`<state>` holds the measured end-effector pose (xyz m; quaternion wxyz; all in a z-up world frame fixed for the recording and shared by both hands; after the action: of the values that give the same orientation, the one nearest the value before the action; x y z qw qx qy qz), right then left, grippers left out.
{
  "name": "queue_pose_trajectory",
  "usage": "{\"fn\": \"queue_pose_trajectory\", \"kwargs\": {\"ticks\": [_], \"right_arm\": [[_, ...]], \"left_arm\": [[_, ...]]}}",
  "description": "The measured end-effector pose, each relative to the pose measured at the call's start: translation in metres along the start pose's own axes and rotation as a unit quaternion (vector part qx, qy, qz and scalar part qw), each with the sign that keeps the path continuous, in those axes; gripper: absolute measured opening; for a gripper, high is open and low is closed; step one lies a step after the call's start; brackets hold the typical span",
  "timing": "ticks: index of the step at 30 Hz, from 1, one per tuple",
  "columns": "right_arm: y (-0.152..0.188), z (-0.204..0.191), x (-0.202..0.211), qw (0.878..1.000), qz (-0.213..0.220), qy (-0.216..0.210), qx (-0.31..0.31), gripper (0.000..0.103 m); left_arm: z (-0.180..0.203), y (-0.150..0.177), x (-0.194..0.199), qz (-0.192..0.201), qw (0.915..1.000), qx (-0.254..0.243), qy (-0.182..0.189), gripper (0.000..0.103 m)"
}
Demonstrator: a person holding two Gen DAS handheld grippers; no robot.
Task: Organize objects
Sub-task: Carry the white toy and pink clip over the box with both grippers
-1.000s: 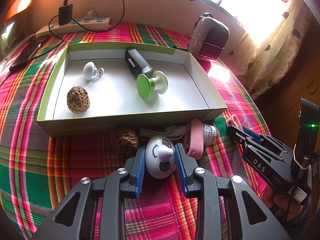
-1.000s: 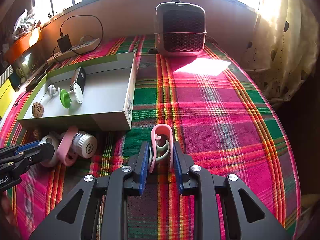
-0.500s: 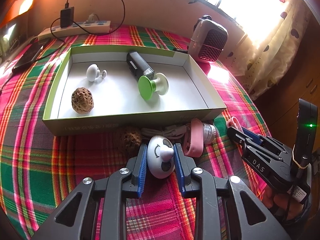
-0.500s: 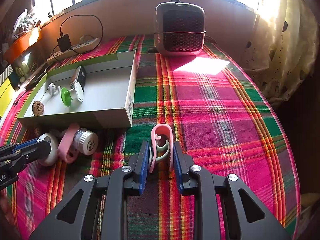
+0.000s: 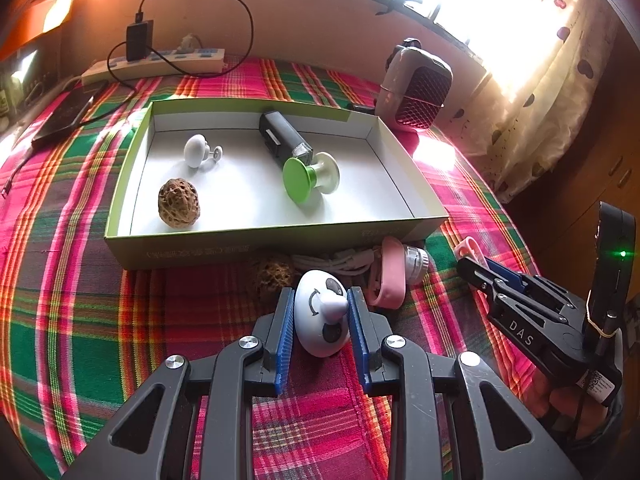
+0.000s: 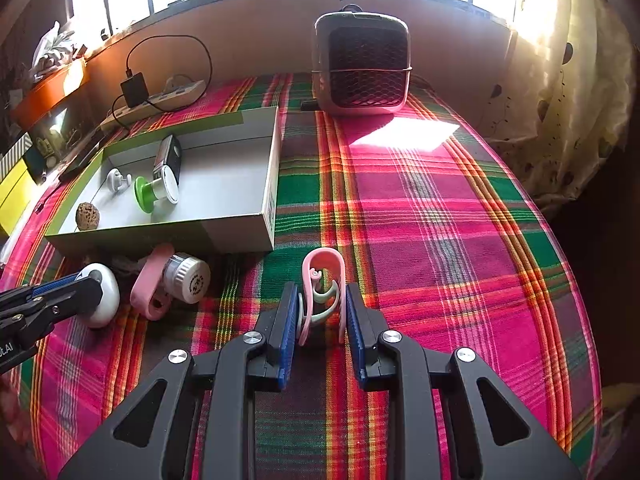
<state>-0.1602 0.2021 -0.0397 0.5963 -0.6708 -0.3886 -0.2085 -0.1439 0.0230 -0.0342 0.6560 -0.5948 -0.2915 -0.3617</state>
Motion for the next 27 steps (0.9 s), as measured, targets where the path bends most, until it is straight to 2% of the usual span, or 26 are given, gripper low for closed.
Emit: {"fn": "queue_pose_trajectory", "kwargs": {"ticks": [16,27], "right_arm": [[-0.012,-0.022,0.018,0.999,0.023,-0.013,0.018,0.024],[-0.034,-0.041,0.02,0.998,0.031,-0.035,0.037,0.024]], "left_arm": [[-0.01,-0.01,0.023,0.03,0.9995,0.006,0.002,0.024],[-0.019,-0.032,0.028,0.044,0.999,0.007,0.0,0.024]]}}
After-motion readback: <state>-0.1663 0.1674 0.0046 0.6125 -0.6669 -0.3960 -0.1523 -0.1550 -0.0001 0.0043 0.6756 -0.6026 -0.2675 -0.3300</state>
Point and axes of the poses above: each gripper's, at about its wrist camera, not at the fingertips, and x roughly against the way its jaws point, z to its right, y to its underside, the point moved 7 cm from there along -x, roughly the way its jaws point, and after that the axes turned 14 degrees about -y, right-handed, at the moved point
